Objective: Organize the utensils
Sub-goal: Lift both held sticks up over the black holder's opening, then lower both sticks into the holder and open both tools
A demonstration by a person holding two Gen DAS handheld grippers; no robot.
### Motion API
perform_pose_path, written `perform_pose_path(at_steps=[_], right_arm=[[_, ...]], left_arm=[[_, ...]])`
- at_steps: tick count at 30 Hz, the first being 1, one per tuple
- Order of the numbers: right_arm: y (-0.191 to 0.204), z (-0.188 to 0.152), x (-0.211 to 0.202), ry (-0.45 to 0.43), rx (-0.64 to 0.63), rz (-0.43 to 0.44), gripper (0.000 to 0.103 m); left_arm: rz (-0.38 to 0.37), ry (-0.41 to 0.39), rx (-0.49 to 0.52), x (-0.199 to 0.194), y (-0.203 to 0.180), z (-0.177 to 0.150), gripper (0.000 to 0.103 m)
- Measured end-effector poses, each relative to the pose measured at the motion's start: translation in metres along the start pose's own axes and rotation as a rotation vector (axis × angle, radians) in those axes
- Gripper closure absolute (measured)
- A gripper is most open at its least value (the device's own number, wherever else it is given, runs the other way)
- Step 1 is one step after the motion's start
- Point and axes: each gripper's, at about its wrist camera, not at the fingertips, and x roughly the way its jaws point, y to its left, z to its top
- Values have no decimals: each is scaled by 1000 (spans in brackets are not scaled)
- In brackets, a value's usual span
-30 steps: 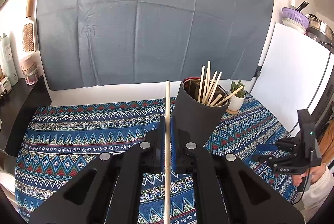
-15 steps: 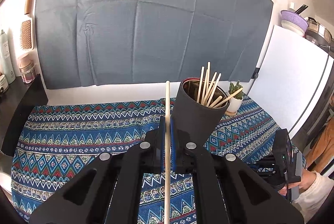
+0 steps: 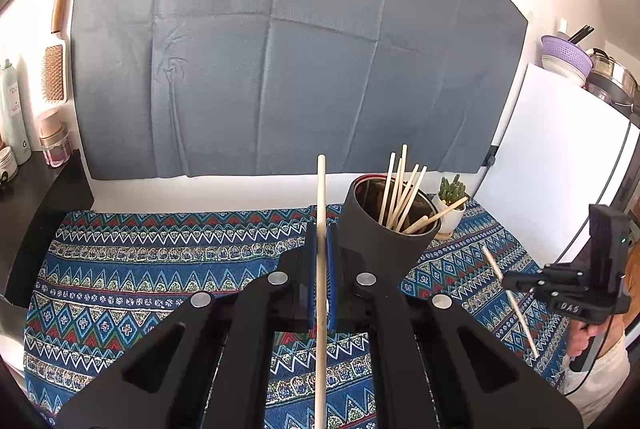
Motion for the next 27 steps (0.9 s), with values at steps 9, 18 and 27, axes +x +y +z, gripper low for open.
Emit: perform_pose_path(at_steps=[9, 18, 27], right_arm=[[12, 79, -33, -244, -33, 89, 98], [13, 129, -14, -408, 21, 249, 98], [7, 154, 18, -463, 111, 257, 98]], left_arm=[[-31, -49, 32, 17, -15, 29, 98], [-76, -110, 59, 42, -26, 54, 98], [-145, -232, 42, 70, -29, 67, 98]])
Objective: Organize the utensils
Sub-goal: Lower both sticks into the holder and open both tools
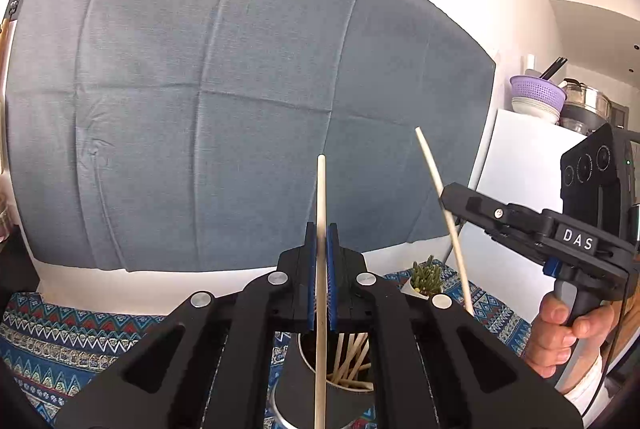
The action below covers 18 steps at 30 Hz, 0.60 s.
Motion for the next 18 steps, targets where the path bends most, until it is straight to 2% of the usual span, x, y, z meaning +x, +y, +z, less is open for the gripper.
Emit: perform_pose_path(at_steps=[6, 14, 18], right_arm=[[-22, -4, 24, 6, 80, -9, 98], [-40, -11, 36, -91, 178, 53, 98], [-40, -20, 34, -163, 168, 45, 98]], left_arm=[[-33, -36, -19, 25, 1, 0, 98], [-104, -112, -47, 40, -1, -10, 98], [-132, -148, -92, 45, 3, -21, 98]])
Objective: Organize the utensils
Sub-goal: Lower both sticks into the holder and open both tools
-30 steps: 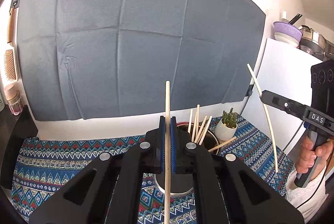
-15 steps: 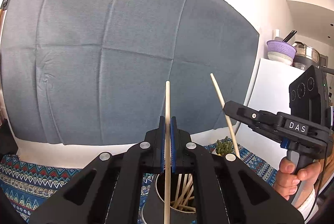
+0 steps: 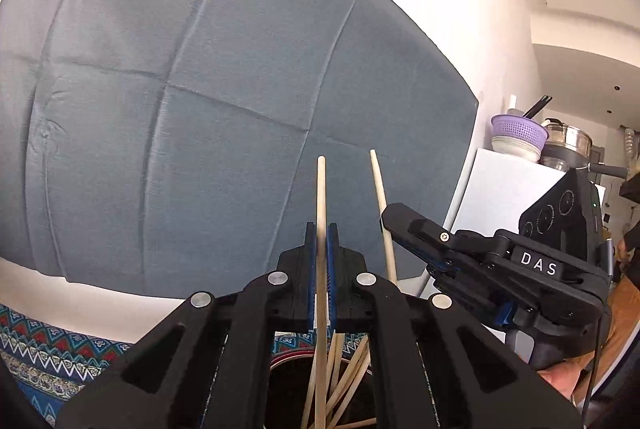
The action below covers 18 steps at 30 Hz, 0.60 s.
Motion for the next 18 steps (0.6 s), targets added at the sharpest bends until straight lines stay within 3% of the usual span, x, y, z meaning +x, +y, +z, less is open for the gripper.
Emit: perform_pose_path(at_steps=[3, 8, 14, 18], right_arm=[[4, -8, -3, -33, -32, 22, 98], [14, -19, -7, -80, -141, -33, 98], [16, -14, -3, -139, -162, -46, 98], [11, -23, -2, -131, -162, -30, 98]], left_arm=[[-9, -17, -2, 2, 2, -9, 98], [-32, -62, -51, 1, 11, -10, 98], [-39, -132, -58, -3, 12, 7, 98], [-49, -201, -60, -9, 13, -3, 98]])
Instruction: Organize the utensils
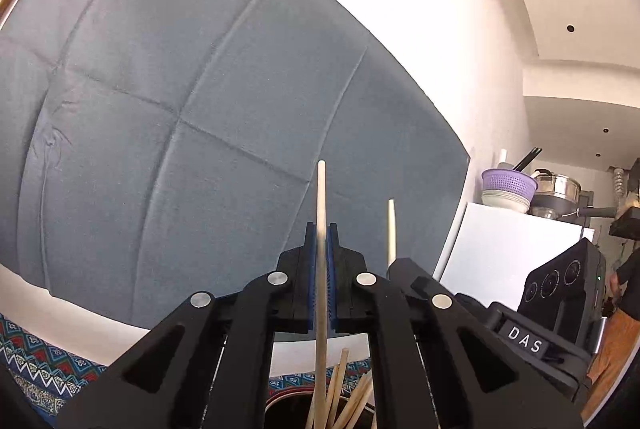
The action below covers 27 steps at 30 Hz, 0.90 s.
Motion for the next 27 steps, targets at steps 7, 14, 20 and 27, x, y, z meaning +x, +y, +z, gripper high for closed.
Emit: perform_pose_path(at_steps=[7, 14, 20, 27], right_arm=[[0, -18, -2, 92, -40, -19, 98], [10, -12, -30, 106, -98, -51, 93], [18, 1, -71, 79, -147, -120, 43], [34, 1, -119, 107, -233, -218, 14]], left_arm=[[20, 43, 68, -10, -3, -22, 98], [70, 113, 135, -31, -11, -18, 86], [179, 188, 200, -54, -28, -13, 38], [275, 219, 312, -97, -67, -15, 6]])
